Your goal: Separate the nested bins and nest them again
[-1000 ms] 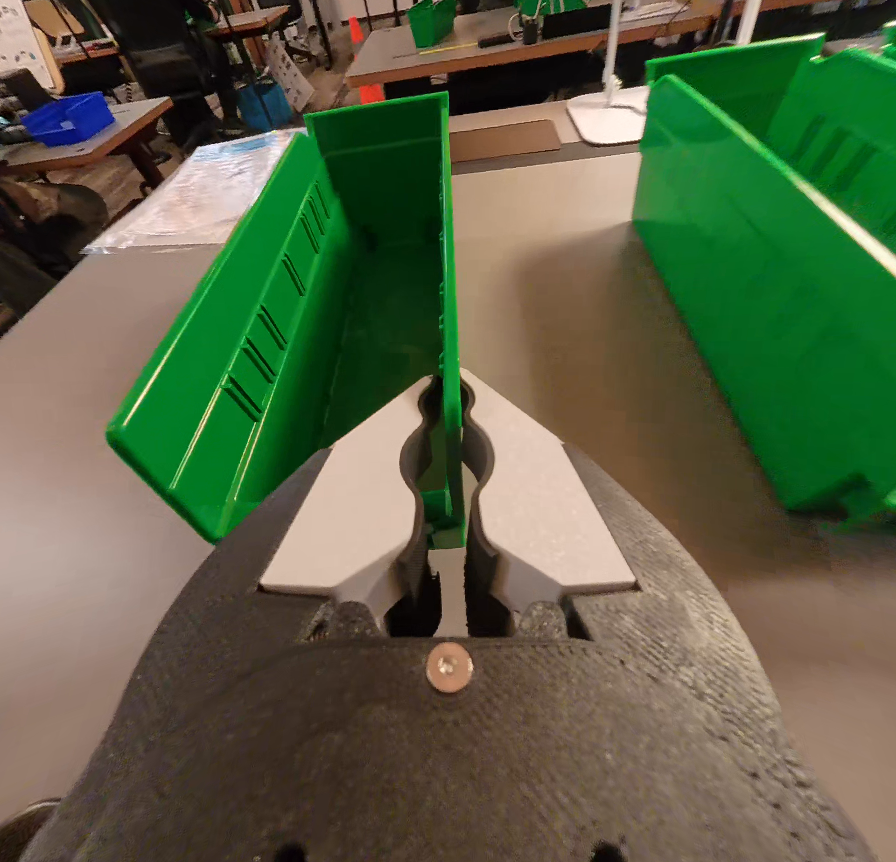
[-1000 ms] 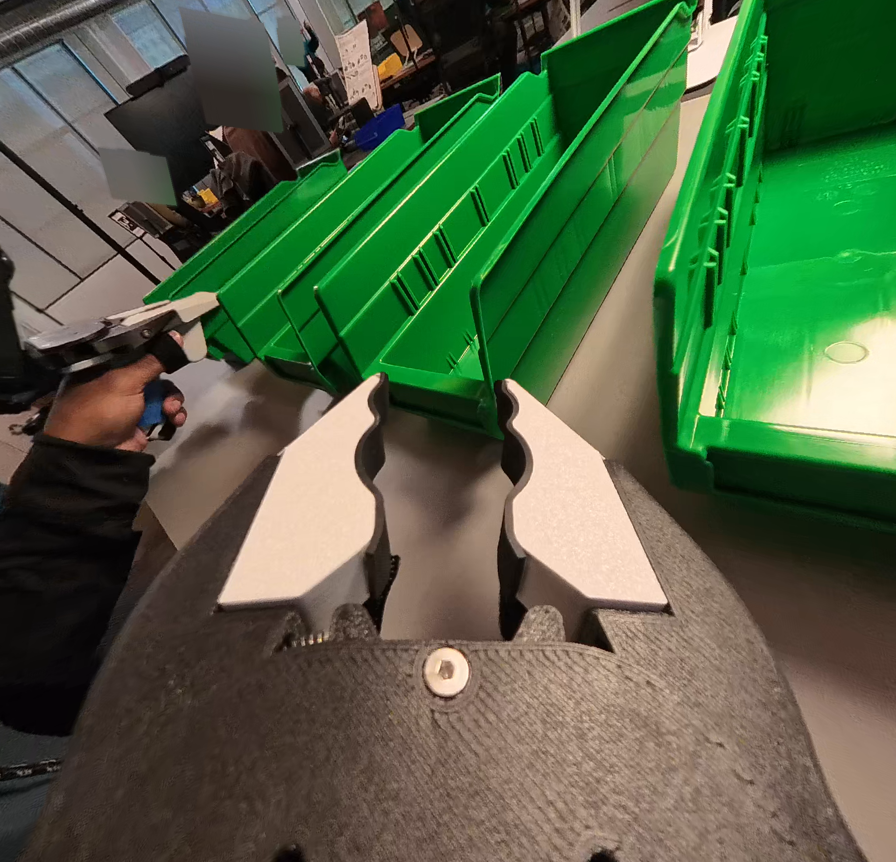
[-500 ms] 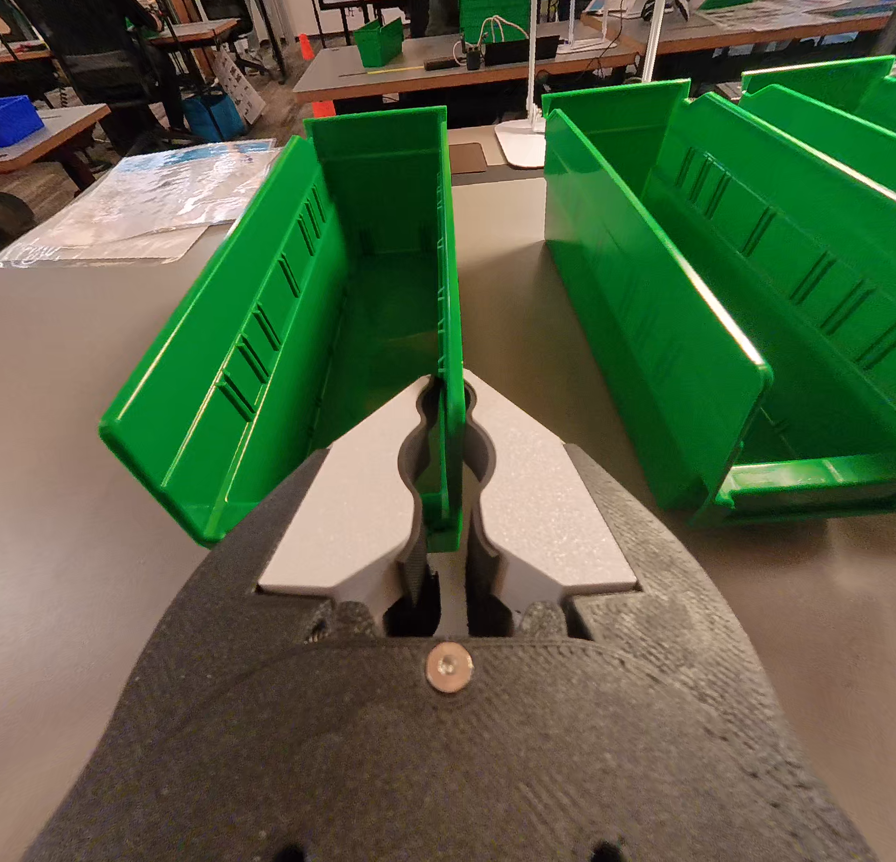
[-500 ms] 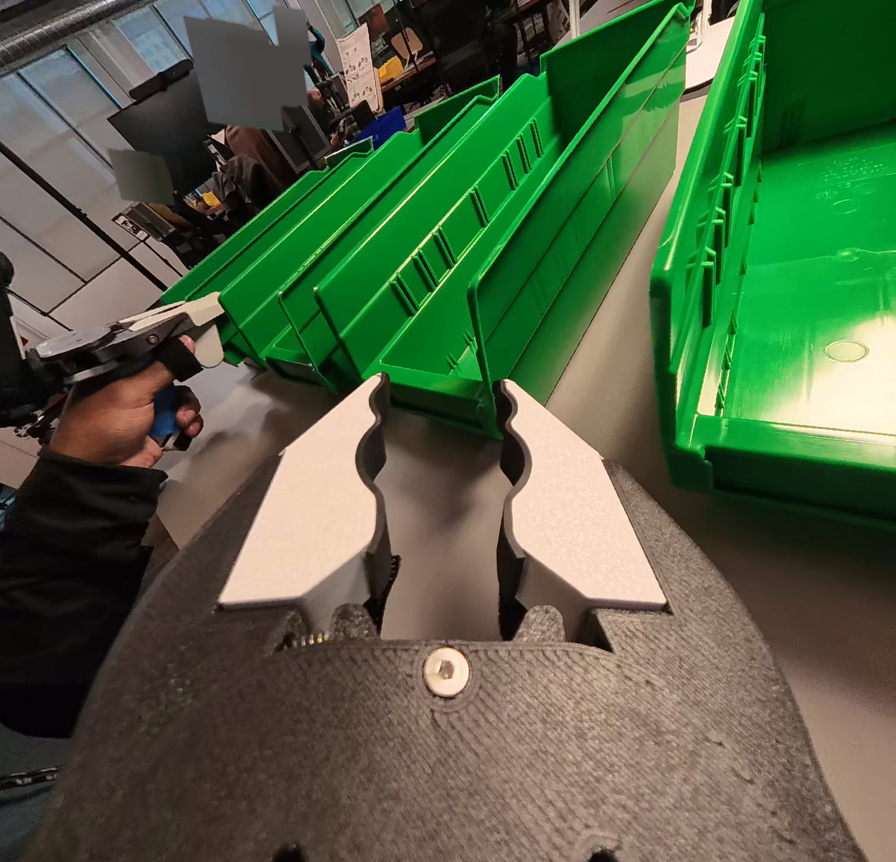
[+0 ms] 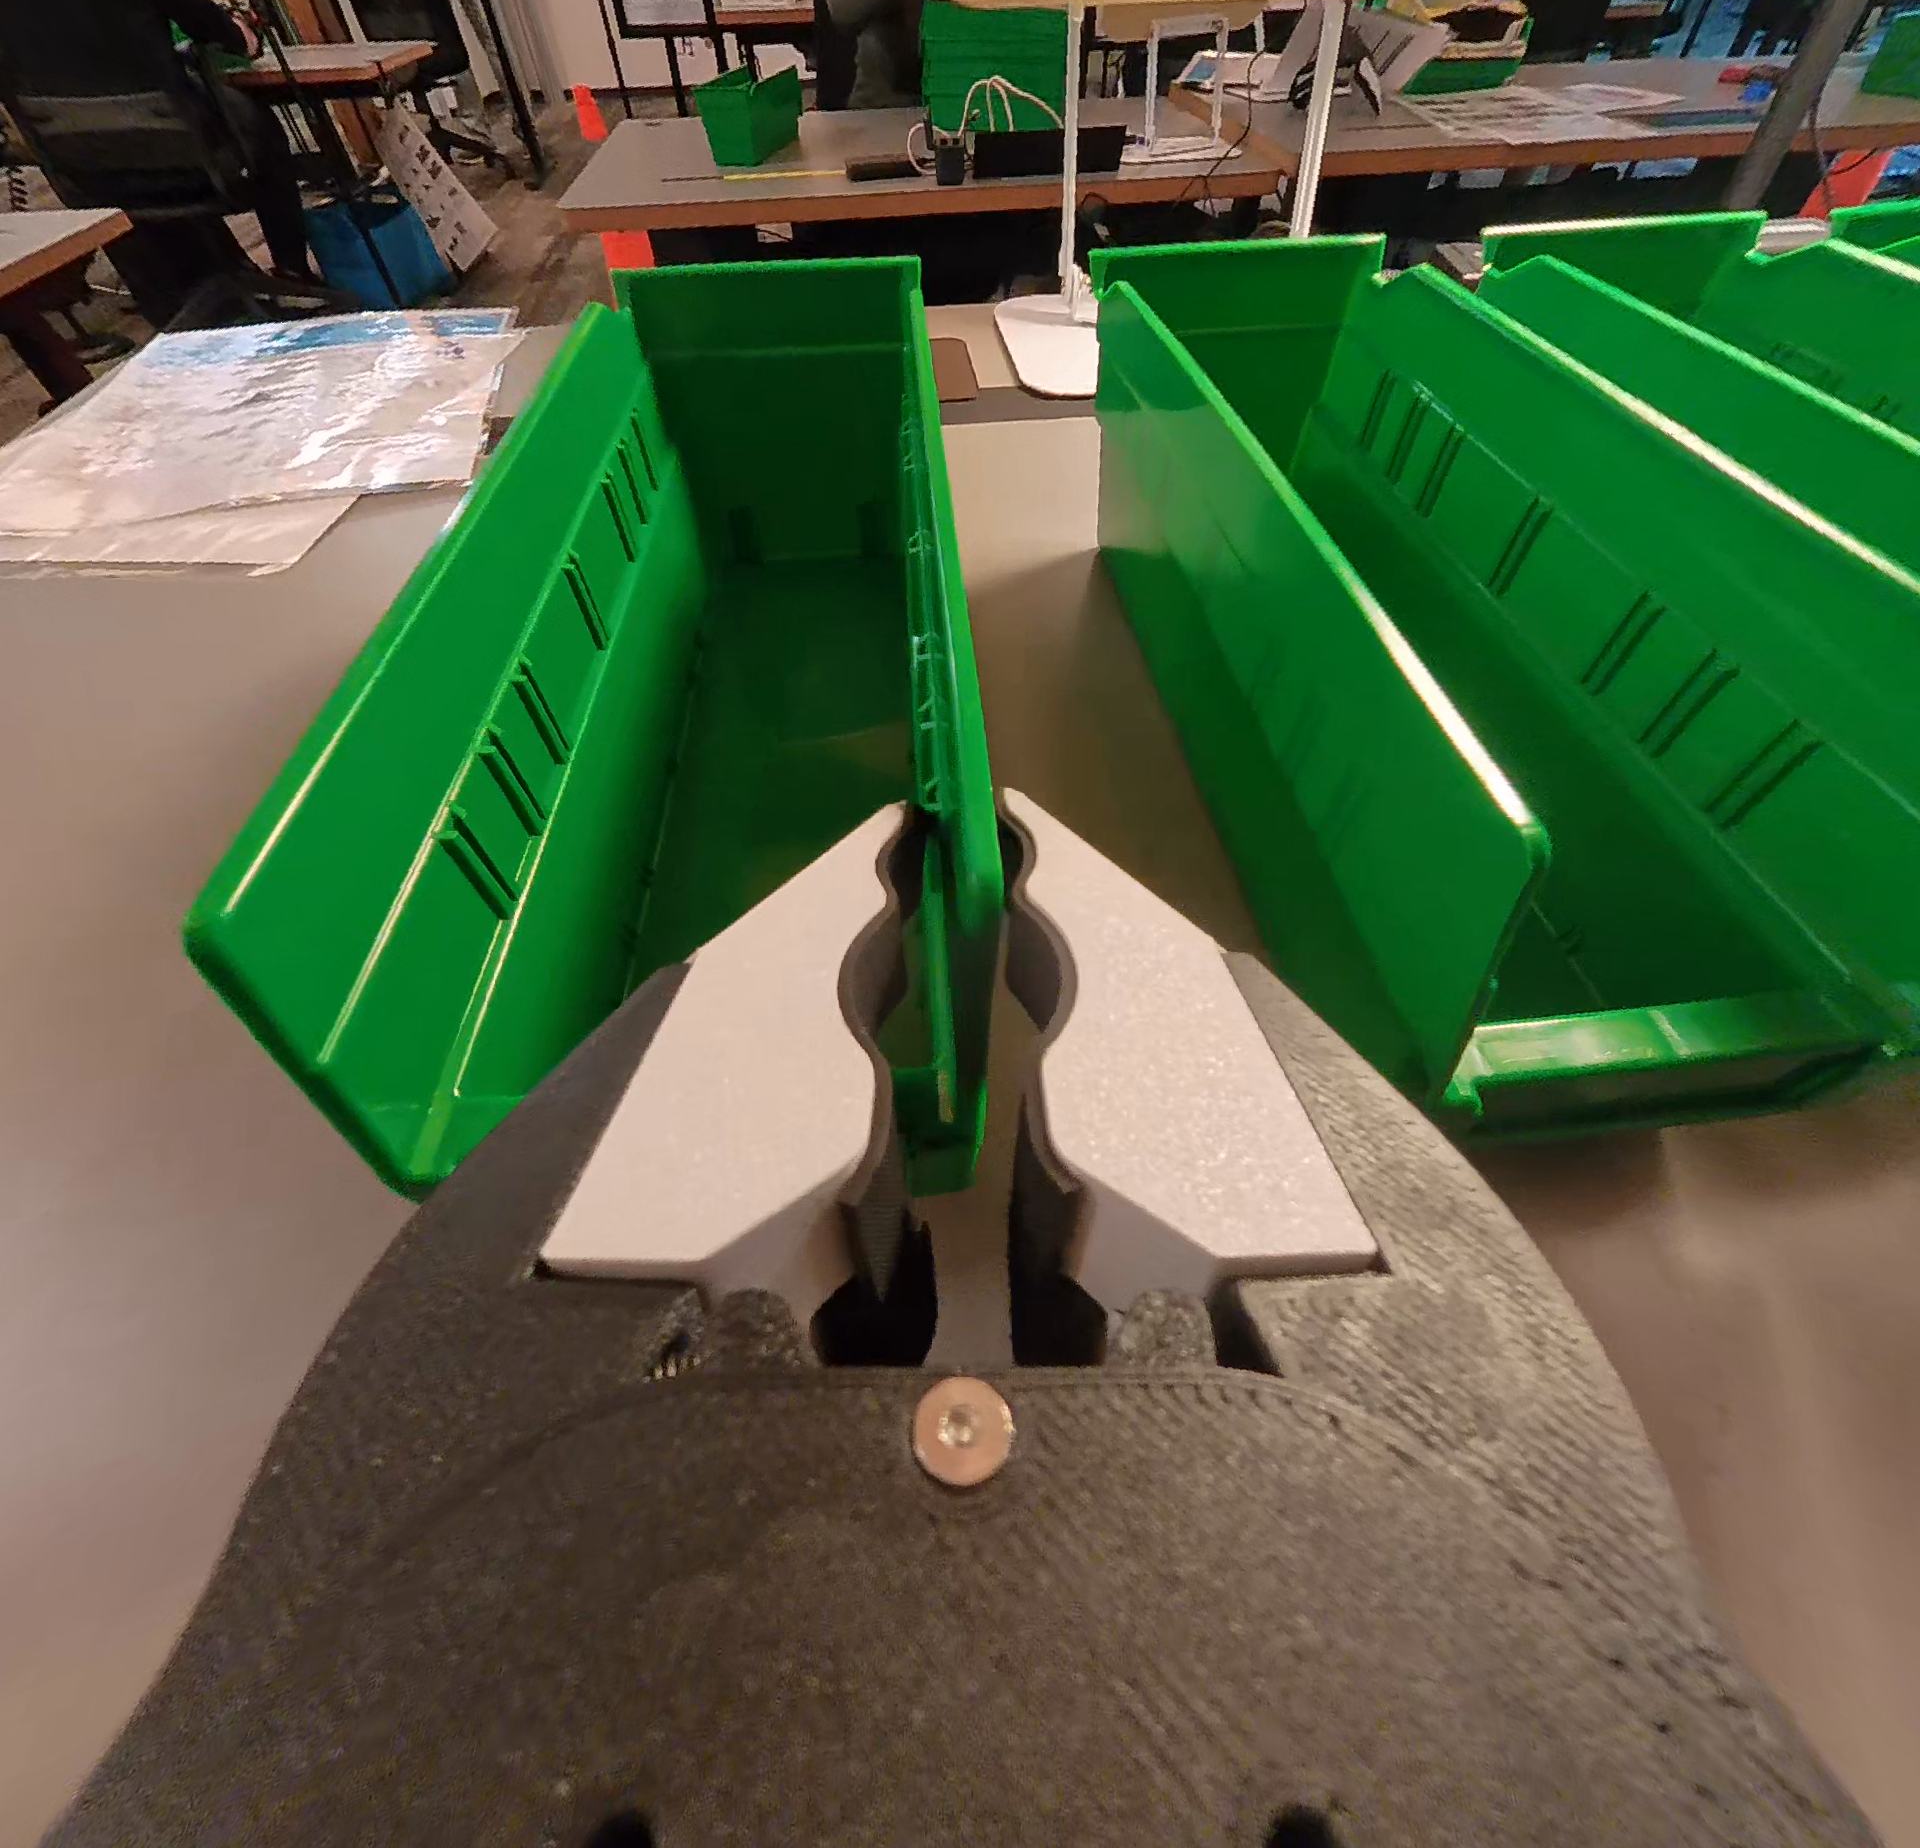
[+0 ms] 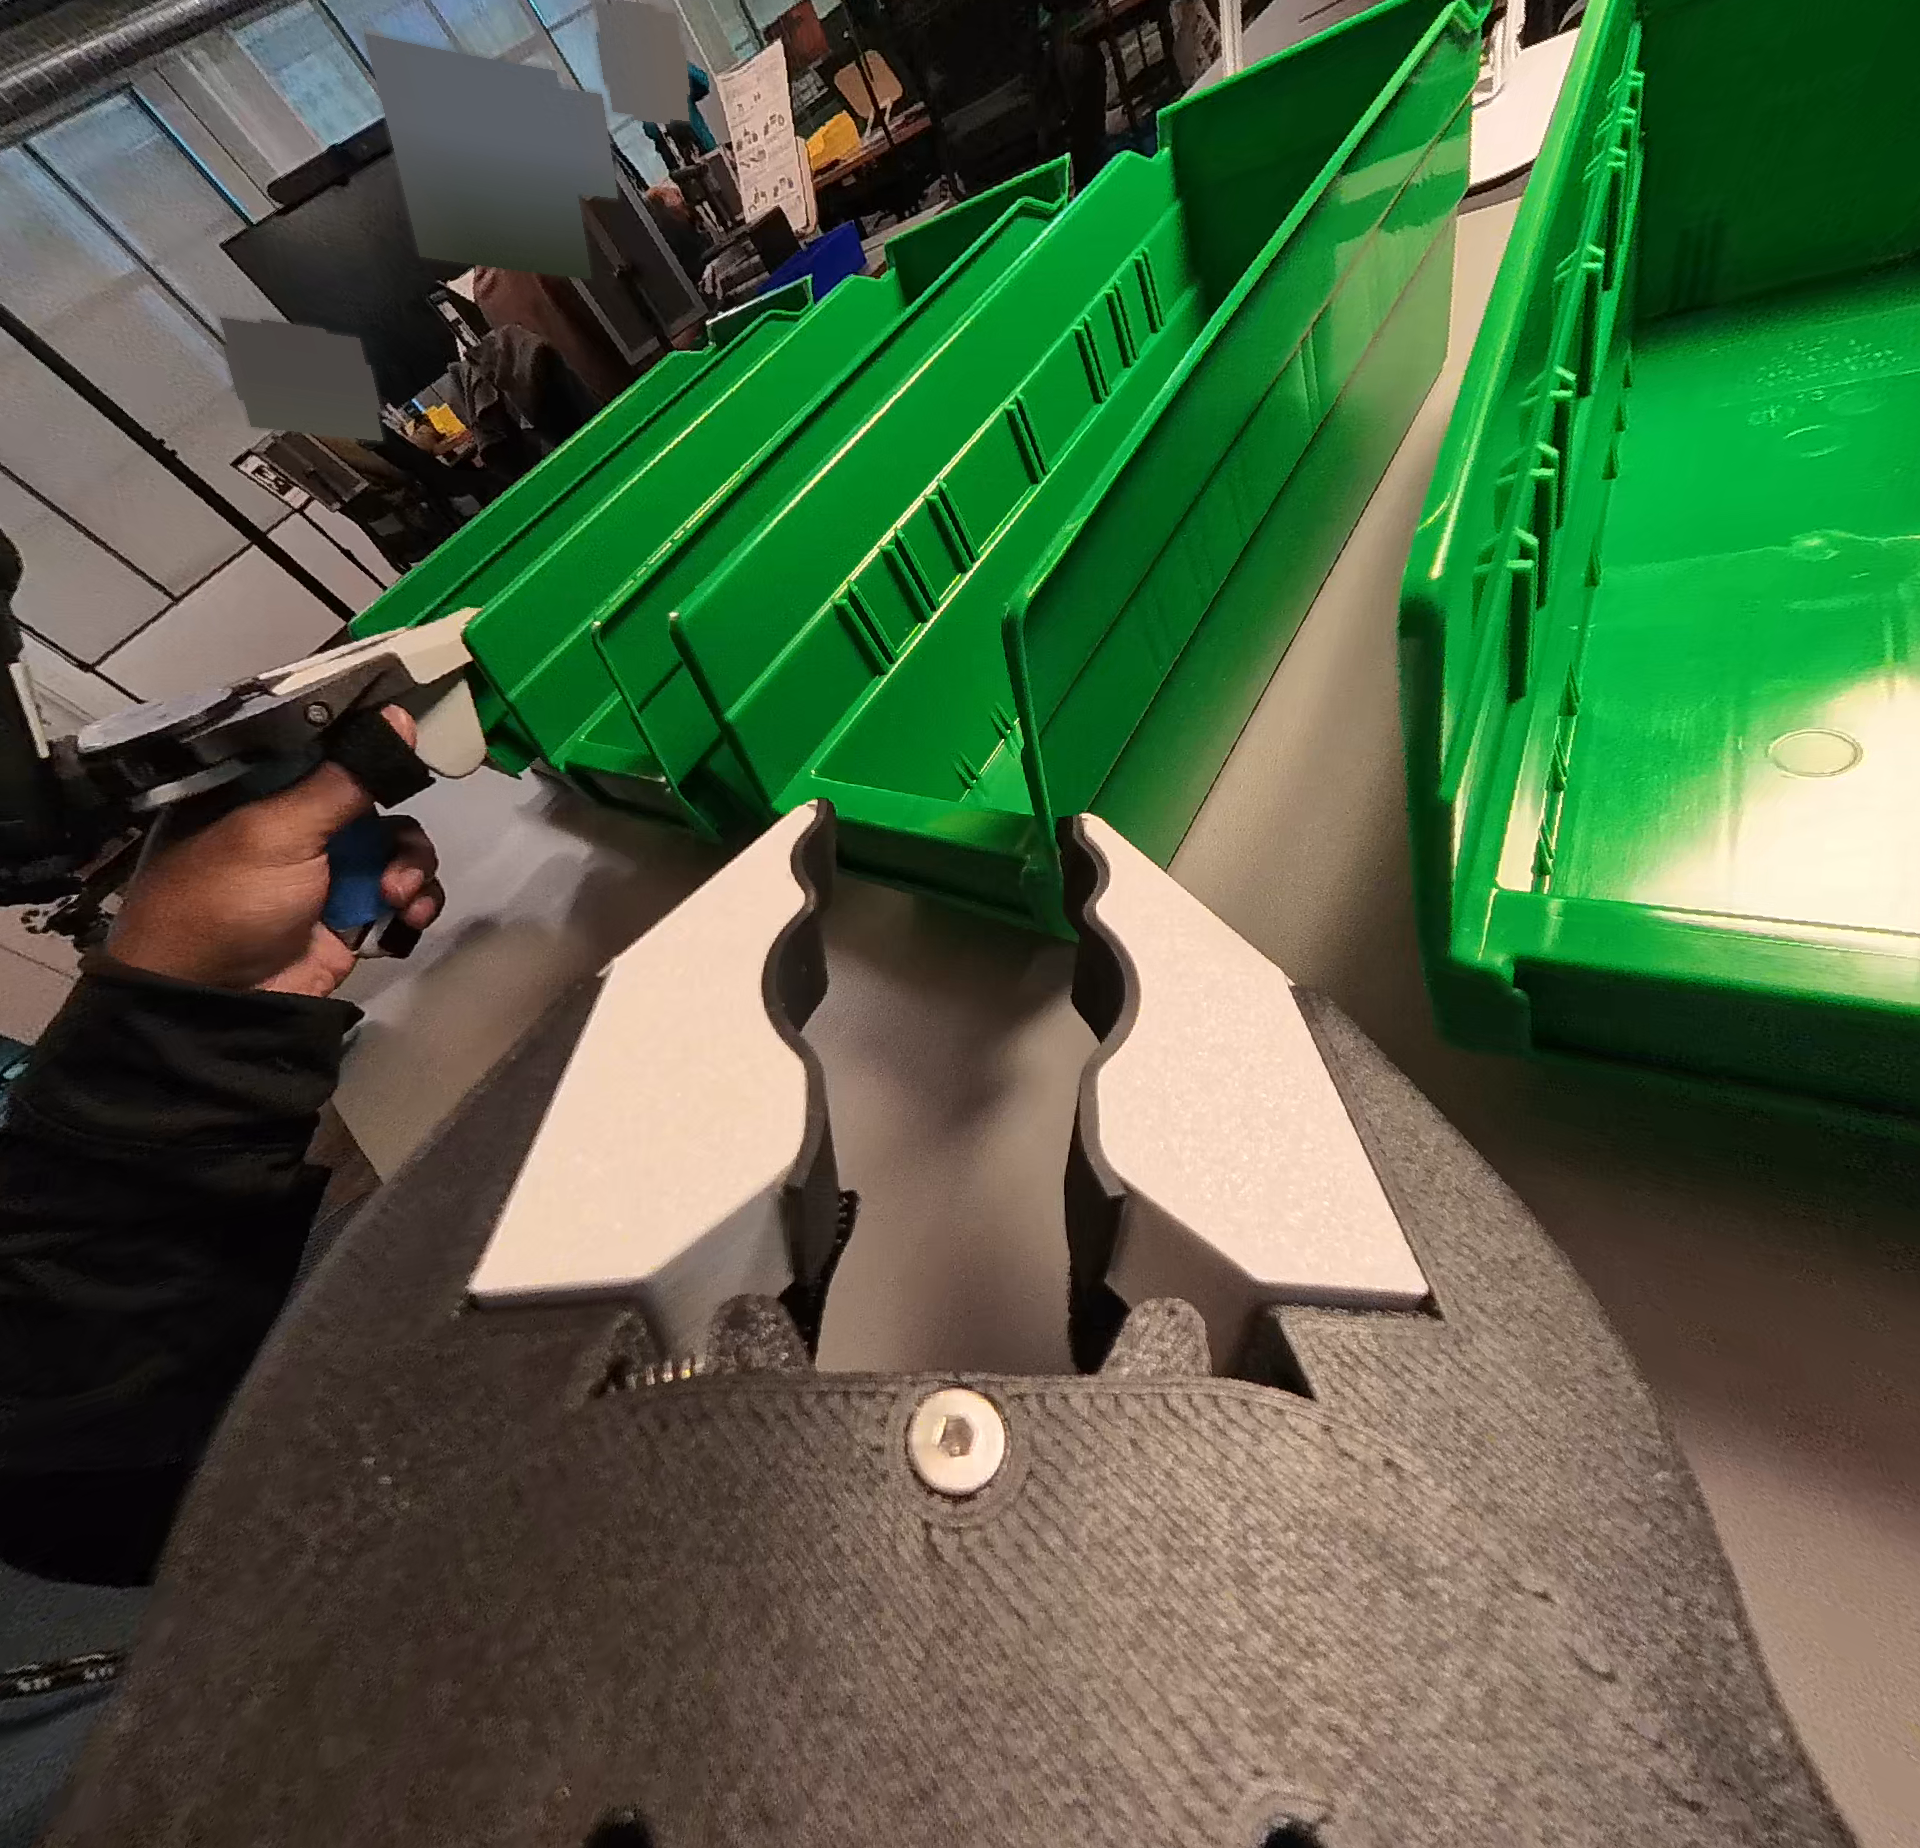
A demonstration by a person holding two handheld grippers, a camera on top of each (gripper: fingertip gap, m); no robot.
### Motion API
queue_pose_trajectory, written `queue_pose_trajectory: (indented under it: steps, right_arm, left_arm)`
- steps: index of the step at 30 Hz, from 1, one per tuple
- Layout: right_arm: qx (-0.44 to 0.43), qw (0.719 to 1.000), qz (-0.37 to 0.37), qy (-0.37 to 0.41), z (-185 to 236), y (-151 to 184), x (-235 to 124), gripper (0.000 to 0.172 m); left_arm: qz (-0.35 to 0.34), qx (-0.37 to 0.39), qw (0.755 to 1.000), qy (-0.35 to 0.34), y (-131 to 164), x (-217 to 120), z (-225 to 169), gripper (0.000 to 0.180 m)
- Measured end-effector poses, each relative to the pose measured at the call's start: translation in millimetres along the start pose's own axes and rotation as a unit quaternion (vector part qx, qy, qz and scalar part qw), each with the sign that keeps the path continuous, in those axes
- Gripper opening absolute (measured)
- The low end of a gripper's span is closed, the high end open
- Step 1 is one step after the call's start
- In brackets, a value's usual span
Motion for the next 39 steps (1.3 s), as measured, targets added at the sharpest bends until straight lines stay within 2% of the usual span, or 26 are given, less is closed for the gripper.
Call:
queue_pose_trajectory:
  steps: [4, 12, 18, 27, 32, 36, 39]
  right_arm:
    - [0.003, 1.000, -0.003, -0.002, -0.7, -0.2, -0.8, 0.044]
    - [-0.001, 1.000, -0.002, -0.003, 0.2, -0.1, -0.8, 0.044]
    - [-0.011, 1.000, -0.003, -0.008, 2.6, 0.7, -2.9, 0.049]
    - [-0.058, 0.998, 0.025, -0.018, 17.7, 4.4, -18.2, 0.059]
    - [-0.115, 0.992, -0.008, 0.045, 29.4, -38.9, -58.0, 0.069]
    - [-0.144, 0.981, 0.009, 0.131, 15.9, -88.7, -72.2, 0.095]
    - [-0.146, 0.972, 0.059, 0.172, -2.9, -116.8, -63.8, 0.114]
  left_arm:
    - [-0.030, 0.000, 0.999, 0.019, -4.5, -13.8, -1.1, 0.031]
    - [-0.087, -0.024, 0.993, 0.080, -1.0, -56.6, 18.3, 0.058]
    - [-0.101, -0.033, 0.983, 0.147, 16.2, -61.2, 12.2, 0.067]
    - [-0.137, -0.055, 0.975, 0.169, 17.6, -65.6, 12.0, 0.067]
    - [-0.159, -0.076, 0.963, 0.204, 27.3, -73.0, 14.7, 0.066]
    - [-0.150, -0.071, 0.954, 0.250, 28.6, -73.9, 7.2, 0.062]
    - [-0.138, -0.051, 0.954, 0.263, 29.4, -72.6, -2.5, 0.059]
Point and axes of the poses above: each gripper's, where its closed fingertips meet, x out along the fingers, y out of its underside, z = x × y across the jaws, the point moved 10 cm from there along -x, back along the fingers, and after that the axes turned 8 degrees about z, right-handed, at the moved point
